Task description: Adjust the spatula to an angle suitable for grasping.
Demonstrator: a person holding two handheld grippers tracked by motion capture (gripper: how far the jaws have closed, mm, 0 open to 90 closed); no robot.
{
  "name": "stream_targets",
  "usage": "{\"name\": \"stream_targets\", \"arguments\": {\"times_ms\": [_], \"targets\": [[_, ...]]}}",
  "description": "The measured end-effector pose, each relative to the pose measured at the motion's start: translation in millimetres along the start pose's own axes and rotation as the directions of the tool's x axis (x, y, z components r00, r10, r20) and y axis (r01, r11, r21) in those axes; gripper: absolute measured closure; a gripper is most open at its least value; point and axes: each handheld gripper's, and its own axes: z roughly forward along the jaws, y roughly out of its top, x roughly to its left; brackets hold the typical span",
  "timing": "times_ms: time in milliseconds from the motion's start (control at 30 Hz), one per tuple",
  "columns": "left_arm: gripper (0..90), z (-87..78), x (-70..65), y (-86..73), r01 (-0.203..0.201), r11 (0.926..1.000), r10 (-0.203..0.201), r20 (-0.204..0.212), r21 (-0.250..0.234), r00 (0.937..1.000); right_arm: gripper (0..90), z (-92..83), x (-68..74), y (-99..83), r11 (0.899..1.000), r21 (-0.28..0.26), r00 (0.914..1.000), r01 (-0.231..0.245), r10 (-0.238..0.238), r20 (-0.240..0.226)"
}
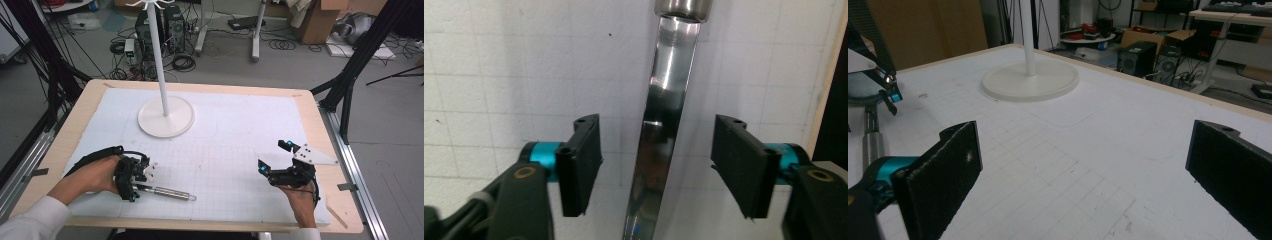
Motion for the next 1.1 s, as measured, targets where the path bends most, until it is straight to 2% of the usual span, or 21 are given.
{"name": "stream_targets", "arguments": {"times_ms": [67, 133, 400, 933, 1100], "targets": [[40.6, 0.8, -0.6, 0.8, -0.002, 1.0000, 0.002, -0.004, -0.004, 1.0000, 0.4, 0.0, 0.0, -0.1, 1.000, 0.001, 1.0000, 0.001, -0.001, 0.000], [47.4, 1.2, -1.3, 1.8, -0.013, 0.9999, 0.013, 0.000, -0.002, 0.9999, 0.4, -0.2, -0.2, -0.2, 1.000, 0.000, 1.0000, 0.000, 0.000, -0.001], [52.1, 2.2, -0.5, 3.0, -0.007, 0.9999, 0.007, -0.015, 0.010, 0.9999, 0.4, 0.3, 0.2, -0.3, 1.000, 0.004, 1.0000, -0.001, 0.001, -0.002], [66.5, 3.3, 0.1, 3.2, -0.007, 0.9996, 0.007, -0.009, 0.027, 0.9999, 0.4, 0.8, -0.2, -0.8, 1.000, 0.010, 1.0000, 0.002, -0.002, -0.002], [67.3, 4.7, 0.1, 3.7, -0.005, 0.9995, 0.006, -0.010, 0.030, 0.9999, 0.4, 0.8, -0.1, -0.8, 1.000, 0.012, 1.0000, 0.004, -0.004, -0.005]]}}
